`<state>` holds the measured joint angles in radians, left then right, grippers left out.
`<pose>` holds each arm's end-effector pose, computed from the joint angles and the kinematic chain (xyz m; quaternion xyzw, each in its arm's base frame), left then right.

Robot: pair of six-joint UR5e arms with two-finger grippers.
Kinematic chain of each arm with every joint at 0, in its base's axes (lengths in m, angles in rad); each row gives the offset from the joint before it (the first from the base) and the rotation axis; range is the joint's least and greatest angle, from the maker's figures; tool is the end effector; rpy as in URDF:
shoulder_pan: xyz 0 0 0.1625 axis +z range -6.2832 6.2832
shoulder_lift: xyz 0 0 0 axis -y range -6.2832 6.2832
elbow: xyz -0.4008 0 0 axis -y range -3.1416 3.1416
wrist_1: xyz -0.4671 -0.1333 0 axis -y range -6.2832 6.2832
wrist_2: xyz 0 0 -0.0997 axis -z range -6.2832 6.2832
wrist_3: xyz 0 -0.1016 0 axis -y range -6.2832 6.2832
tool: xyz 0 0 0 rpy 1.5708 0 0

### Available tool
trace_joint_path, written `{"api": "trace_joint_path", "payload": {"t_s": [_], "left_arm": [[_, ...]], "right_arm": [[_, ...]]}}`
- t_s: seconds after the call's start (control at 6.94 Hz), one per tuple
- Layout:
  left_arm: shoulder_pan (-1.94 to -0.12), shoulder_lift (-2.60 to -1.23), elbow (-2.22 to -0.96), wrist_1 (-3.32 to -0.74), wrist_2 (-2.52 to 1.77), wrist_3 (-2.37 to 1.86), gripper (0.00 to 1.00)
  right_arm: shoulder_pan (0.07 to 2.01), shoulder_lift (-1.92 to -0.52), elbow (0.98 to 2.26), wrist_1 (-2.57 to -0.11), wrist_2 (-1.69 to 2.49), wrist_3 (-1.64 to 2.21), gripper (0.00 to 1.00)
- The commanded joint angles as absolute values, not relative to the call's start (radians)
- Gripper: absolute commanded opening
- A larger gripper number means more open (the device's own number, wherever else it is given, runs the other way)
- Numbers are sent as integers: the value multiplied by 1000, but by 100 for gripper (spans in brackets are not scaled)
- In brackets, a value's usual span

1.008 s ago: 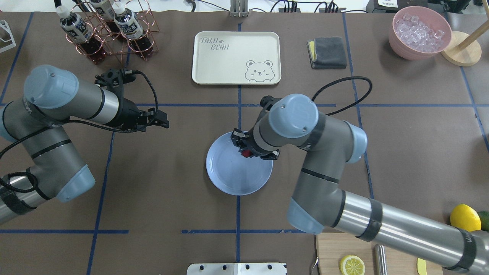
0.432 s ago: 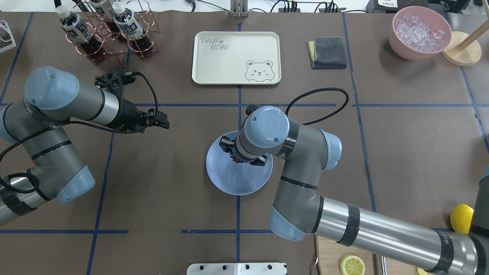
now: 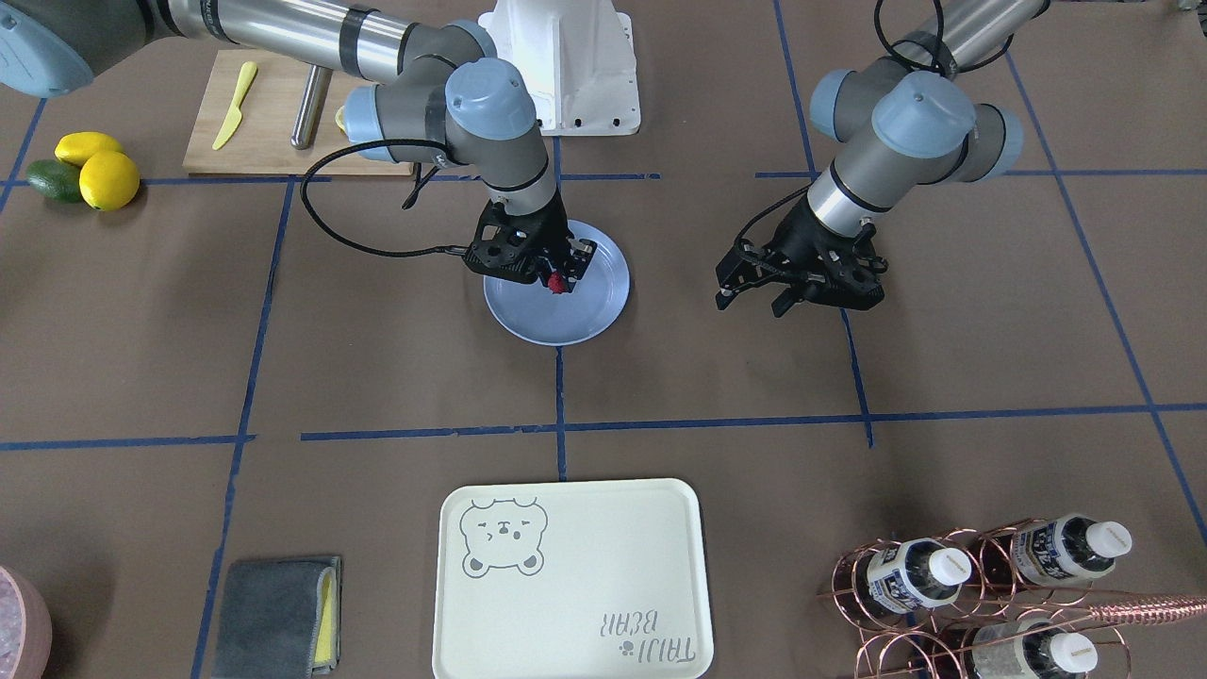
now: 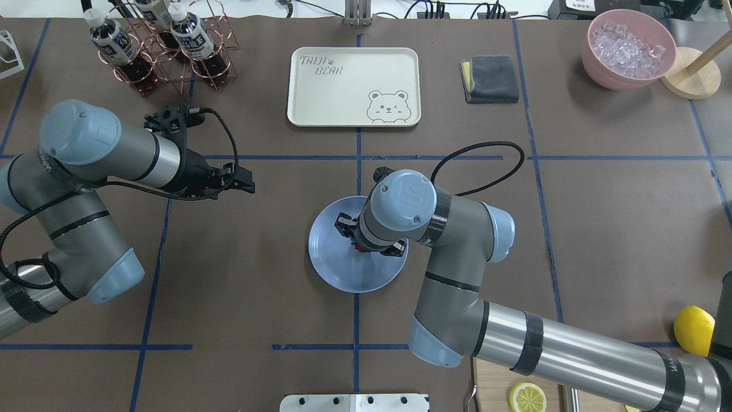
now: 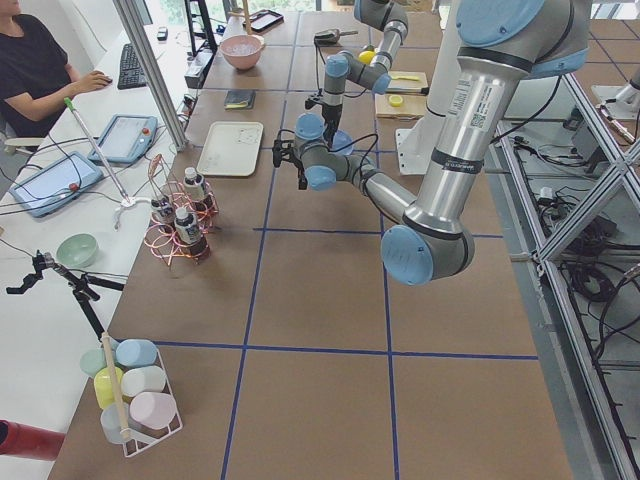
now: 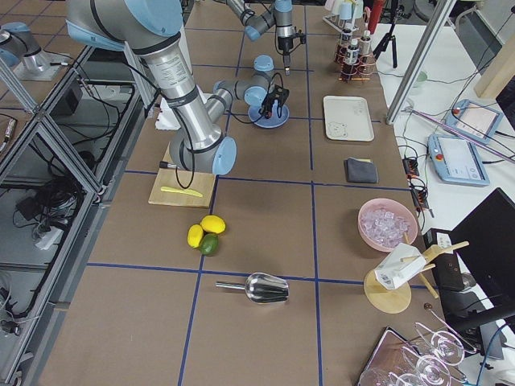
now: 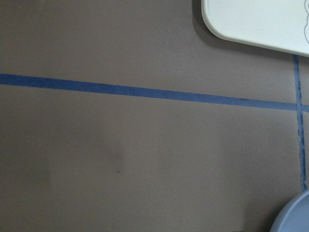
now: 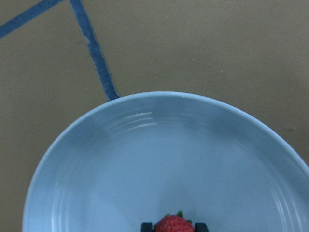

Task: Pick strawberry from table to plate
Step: 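Carry the strawberry over the plate with the right gripper and lower it, then open the right gripper to release the strawberry onto the plate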

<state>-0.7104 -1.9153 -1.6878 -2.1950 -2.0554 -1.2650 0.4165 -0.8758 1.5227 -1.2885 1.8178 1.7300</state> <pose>0.4592 -0.5084 0.2855 0.0645 0.5381 -0.0456 0.8392 -0.6585 -0.4099 0.1679 -0.0522 -0.4551 0.1989 0.8664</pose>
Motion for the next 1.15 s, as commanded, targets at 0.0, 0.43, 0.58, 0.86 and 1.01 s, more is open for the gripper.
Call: {"api": "trace_joint_path", "payload": {"t_s": [0.0,0.43,0.58,0.86,1.01], "left_arm": [[-710,-1917,-1687,-2197,-2056,-1266,90],[-706,-1945,-1683,-2195,-2057,-1269,99],[-706,-1944,-1686,-2195,-2056,-1269,99],[-718,-1907,-1686,-2187,-2054,-1205,99],[-742,-1873,-1695,-2177,-2052,-1054,99]], "right_arm": [[416,-871,1523,-1289,1818,1730,100],[443,-917,1633,-1287,1828,1727,100],[478,-999,1740,-1287,1832,1724,100],[599,-1165,1877,-1285,1873,1692,100],[703,-1261,1894,-1285,1952,1557,100]]}}
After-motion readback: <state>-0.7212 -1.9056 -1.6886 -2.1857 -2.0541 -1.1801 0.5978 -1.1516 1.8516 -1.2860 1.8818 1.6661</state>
